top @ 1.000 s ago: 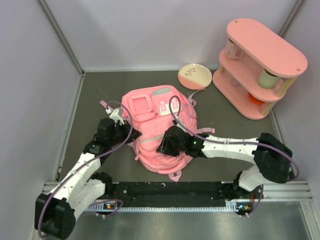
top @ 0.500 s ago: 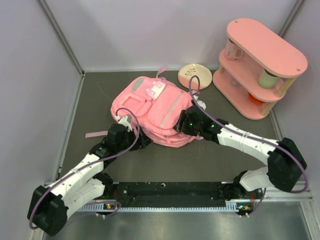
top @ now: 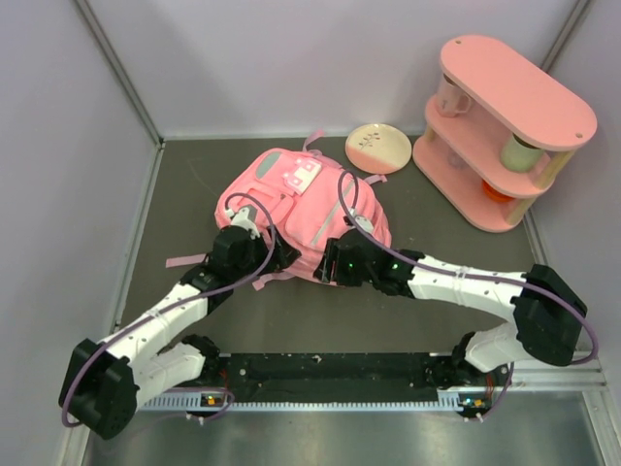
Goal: Pack the student bag
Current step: Zip the student bag at the center of the board.
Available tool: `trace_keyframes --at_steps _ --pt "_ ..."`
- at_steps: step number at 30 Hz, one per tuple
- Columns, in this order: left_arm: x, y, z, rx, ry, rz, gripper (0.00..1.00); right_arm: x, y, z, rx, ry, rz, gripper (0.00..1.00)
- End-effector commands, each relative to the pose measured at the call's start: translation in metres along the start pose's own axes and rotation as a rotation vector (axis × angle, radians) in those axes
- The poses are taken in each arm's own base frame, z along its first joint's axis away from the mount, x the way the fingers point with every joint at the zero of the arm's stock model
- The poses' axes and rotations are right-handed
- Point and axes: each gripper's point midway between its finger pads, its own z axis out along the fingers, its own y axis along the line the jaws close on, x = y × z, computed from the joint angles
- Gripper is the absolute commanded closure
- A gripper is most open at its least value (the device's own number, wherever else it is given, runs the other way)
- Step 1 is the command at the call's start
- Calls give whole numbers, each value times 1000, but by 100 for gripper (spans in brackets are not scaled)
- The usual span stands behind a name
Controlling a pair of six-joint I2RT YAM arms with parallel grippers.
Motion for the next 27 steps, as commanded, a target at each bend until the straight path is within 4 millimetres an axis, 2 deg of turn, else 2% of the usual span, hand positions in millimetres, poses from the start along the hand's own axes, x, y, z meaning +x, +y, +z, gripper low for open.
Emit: trace_keyframes --at_steps 1,8,13,16,18,20,22,26,27 --pt "-24 -17 11 45 -69 1 16 -12 15 5 -37 -48 9 44" --pt "-23 -17 17 37 -51 0 17 -14 17 11 -3 -63 -9 60" --pt "-24 -18 17 39 -50 -1 18 -12 20 15 30 -83 -30 59" --pt "-24 -19 16 43 -46 1 18 -17 16 22 63 -115 -39 62" --pt "-23 -19 16 40 -40 2 19 -22 21 23 65 -127 -59 64" --pt "-23 -19 16 39 -41 2 19 -22 12 27 115 -130 -68 66" --pt "-23 -19 17 42 -36 1 19 -26 11 29 138 -139 -70 68" --pt "-21 -18 20 40 -28 -8 20 -22 3 37 168 -135 -81 73" --pt "-20 -18 20 41 -25 -12 20 -22 2 37 172 -138 -79 77"
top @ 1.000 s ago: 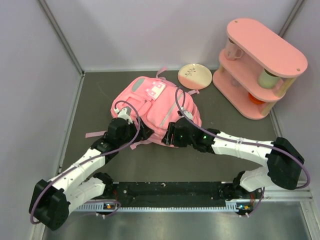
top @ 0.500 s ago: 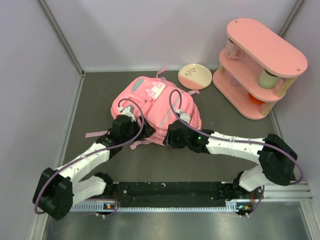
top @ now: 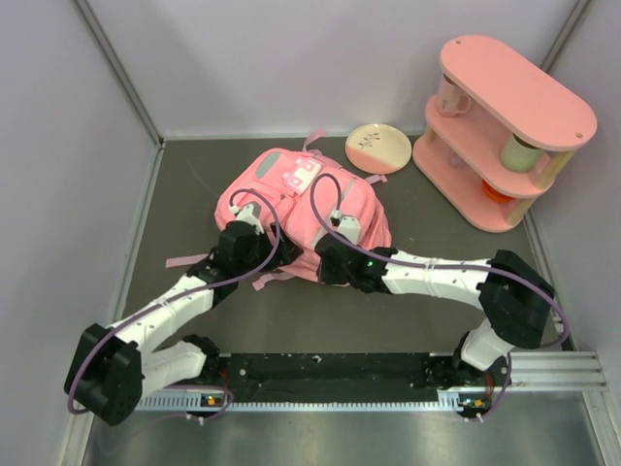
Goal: Pack the student bag
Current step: Zip the student bag at the center of the board.
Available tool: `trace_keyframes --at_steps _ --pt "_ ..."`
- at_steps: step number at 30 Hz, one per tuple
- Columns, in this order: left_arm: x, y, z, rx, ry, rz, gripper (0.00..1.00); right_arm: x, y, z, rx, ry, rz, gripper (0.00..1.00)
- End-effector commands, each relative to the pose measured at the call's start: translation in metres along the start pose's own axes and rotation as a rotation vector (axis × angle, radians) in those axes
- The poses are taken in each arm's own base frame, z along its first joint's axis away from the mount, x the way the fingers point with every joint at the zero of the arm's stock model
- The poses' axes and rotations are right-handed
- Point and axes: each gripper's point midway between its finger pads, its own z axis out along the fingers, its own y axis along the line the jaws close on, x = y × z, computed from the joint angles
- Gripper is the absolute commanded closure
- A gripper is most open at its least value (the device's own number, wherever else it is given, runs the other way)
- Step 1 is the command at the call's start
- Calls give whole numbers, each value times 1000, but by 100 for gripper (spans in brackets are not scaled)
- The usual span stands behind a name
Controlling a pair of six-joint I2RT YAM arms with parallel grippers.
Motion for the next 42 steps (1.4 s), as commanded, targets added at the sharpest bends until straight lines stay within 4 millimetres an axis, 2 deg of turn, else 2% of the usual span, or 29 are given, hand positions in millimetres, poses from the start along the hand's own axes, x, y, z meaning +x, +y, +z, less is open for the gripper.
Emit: trace_keyframes --at_steps 1,3,4,11,13,15,18,24,30,34,35,37,39,42 --pt "-19 -20 2 62 -49 0 20 -22 10 3 12 -87 -5 87" --pt "-19 -19 4 58 -46 -5 20 -24 9 3 16 -94 -17 98" --pt "-19 -19 4 59 -47 -5 20 -26 8 3 21 -102 -19 100" --pt "-22 -19 7 50 -49 -2 24 -32 13 -4 -14 -124 -48 100" --pt "-23 -22 6 58 -50 -2 24 -29 12 -3 -14 -119 -44 83" --pt "-23 -23 5 64 -51 -1 24 -28 10 0 -2 -119 -26 82" --pt "-24 -26 4 75 -49 -2 24 -26 5 6 26 -126 8 73" --pt "-22 -27 2 82 -47 -10 24 -27 -1 17 66 -159 51 73" --pt "-23 -28 0 86 -51 -14 25 -28 -9 25 116 -181 69 82" --pt "-24 -28 0 87 -54 -12 26 -24 -13 30 134 -179 76 98" --pt "-24 -28 0 87 -52 -12 26 -23 -15 32 141 -177 74 98" --pt "-23 -28 1 87 -50 -14 26 -22 -15 33 142 -177 72 93" --pt "-23 -28 1 87 -48 -14 26 -22 -17 33 147 -181 68 80" --pt "-22 -28 2 86 -47 -14 26 -22 -18 35 154 -187 57 79"
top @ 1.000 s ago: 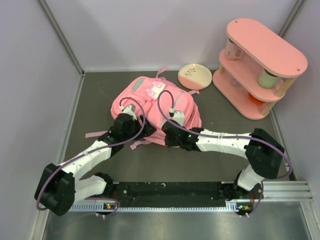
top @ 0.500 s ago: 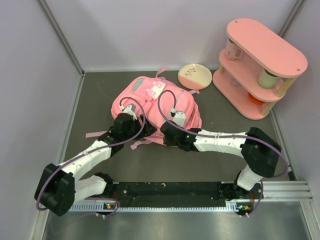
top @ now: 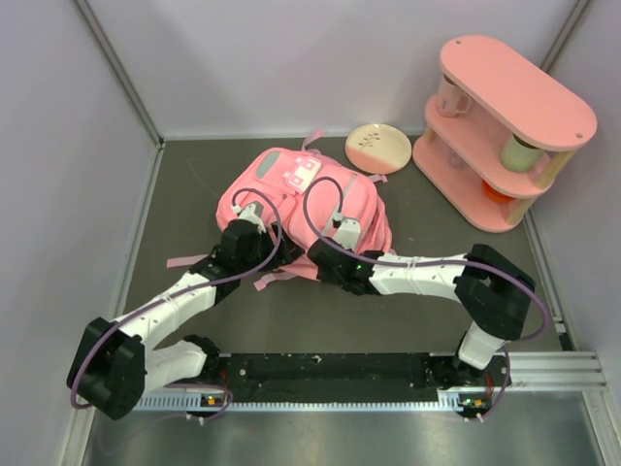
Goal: Pack the student bag
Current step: Zip the student bag at the center of the board.
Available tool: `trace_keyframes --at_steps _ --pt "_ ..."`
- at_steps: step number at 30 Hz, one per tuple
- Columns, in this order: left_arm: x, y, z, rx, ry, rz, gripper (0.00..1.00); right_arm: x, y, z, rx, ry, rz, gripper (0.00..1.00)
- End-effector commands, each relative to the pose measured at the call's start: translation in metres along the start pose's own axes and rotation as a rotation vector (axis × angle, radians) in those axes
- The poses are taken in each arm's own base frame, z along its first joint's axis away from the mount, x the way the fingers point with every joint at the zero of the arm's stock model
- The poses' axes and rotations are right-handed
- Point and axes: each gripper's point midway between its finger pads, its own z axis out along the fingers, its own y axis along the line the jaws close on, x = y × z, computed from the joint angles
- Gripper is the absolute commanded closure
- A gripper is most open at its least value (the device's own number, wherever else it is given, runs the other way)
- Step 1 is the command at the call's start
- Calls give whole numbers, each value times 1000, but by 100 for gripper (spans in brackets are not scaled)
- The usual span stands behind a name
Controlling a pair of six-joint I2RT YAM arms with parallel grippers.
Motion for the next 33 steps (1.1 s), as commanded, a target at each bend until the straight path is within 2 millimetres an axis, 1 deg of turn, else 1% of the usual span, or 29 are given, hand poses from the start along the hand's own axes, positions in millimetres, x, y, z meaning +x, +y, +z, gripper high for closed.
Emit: trace_keyframes --at_steps 1,3,6,7,9,10,11,13,14,15,17,18,19,22,23,24,25,26,32,33 --pt "-25 -25 -4 76 -72 14 26 -18 0 7 34 -84 -10 82" --pt "-25 -25 -3 76 -72 16 26 -19 4 6 23 -80 -40 100" --pt "-24 -22 1 65 -68 14 25 -23 7 0 3 -83 -69 100" --pt "-25 -21 2 60 -72 14 25 -23 3 -2 4 -84 -81 100" --pt "-27 -17 5 43 -76 14 23 -34 7 -16 -33 -109 -99 100" --pt "-29 -15 7 35 -82 13 23 -33 4 -19 -39 -106 -113 100" --pt "-31 -13 8 28 -89 11 23 -38 8 -29 -69 -106 -118 100" --pt "-35 -6 14 9 -98 12 22 -38 6 -36 -84 -92 -152 100" --pt "-39 -3 16 -7 -102 13 23 -37 4 -45 -95 -74 -175 100" --pt "-39 6 20 -37 -97 16 26 -37 1 -48 -91 -67 -200 100" --pt "-43 10 23 -41 -92 13 35 -38 -2 -54 -92 -55 -241 100" --pt "-46 17 25 -50 -94 8 40 -37 -8 -59 -76 -40 -269 100" --pt "-48 18 26 -50 -100 5 51 -38 -9 -62 -76 -35 -285 100" --pt "-55 22 29 -53 -101 9 69 -40 -21 -68 -34 -29 -326 100" --pt "-57 22 29 -52 -101 11 84 -43 -27 -69 -11 -37 -335 100" --pt "-57 23 29 -45 -91 24 91 -42 -33 -70 9 -34 -357 100" --pt "-58 23 29 -47 -91 28 96 -44 -36 -70 23 -38 -365 100" --pt "-60 23 28 -49 -90 32 100 -47 -41 -69 40 -44 -370 100" --pt "-64 25 16 -25 -88 65 100 -53 -58 -64 105 -54 -441 100" --pt "-63 27 14 -28 -80 65 100 -55 -64 -63 125 -58 -453 100"
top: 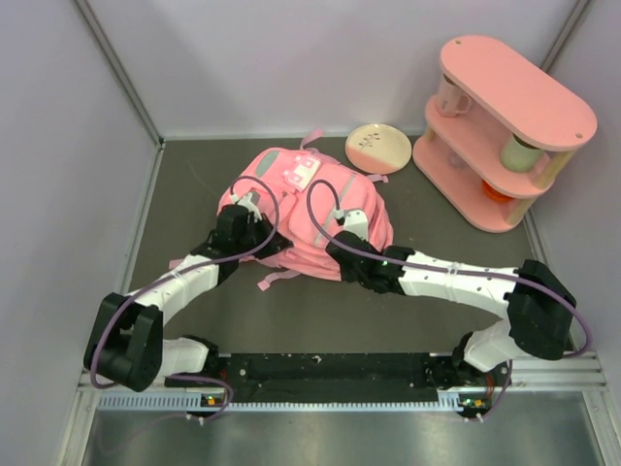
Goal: Pack the student bag
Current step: Zip the student bag at the center of the board.
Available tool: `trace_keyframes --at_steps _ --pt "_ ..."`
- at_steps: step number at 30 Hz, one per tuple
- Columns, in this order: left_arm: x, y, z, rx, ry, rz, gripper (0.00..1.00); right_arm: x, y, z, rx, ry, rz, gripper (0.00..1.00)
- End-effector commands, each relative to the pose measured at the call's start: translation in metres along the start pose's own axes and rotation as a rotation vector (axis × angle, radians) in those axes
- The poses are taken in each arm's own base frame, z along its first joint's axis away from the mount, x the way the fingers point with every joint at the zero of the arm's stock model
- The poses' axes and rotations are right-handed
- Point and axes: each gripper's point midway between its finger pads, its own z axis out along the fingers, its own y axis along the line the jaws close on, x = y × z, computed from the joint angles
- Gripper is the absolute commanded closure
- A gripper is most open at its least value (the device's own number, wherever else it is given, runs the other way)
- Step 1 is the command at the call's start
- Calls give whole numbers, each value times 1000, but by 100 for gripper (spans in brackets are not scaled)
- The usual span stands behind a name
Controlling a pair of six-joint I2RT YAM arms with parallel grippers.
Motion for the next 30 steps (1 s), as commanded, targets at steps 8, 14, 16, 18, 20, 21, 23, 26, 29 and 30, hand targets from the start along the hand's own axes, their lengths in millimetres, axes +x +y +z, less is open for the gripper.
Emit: trace_keyframes --at_steps 8,14,16,18,20,21,23,26,29,30 --pt "-35 18 -33 23 -95 127 100 -27 -68 4 209 -66 -49 100" --pt "-42 39 -49 -2 -86 88 100 -34 -70 7 175 -83 -36 100" --pt "-47 49 -55 -16 -104 37 75 -35 -55 3 90 -89 -9 100" --pt "-41 42 -58 27 -77 18 45 -33 -38 -3 13 -96 20 100" --pt "-39 30 -65 79 -94 -15 28 -27 -22 -8 -33 -88 33 100" --pt "-30 31 -65 90 -92 -40 9 -23 -16 -10 -50 -84 36 100" --pt "-25 22 -76 114 -129 -87 6 -16 -3 -14 -77 -75 51 100" --pt "-3 24 -88 106 -159 -155 4 -8 4 -15 -92 -65 76 100" --pt "22 26 -94 98 -188 -221 1 -3 3 -16 -94 -60 81 100" --pt "35 32 -90 91 -178 -249 1 -3 2 -16 -92 -63 80 100"
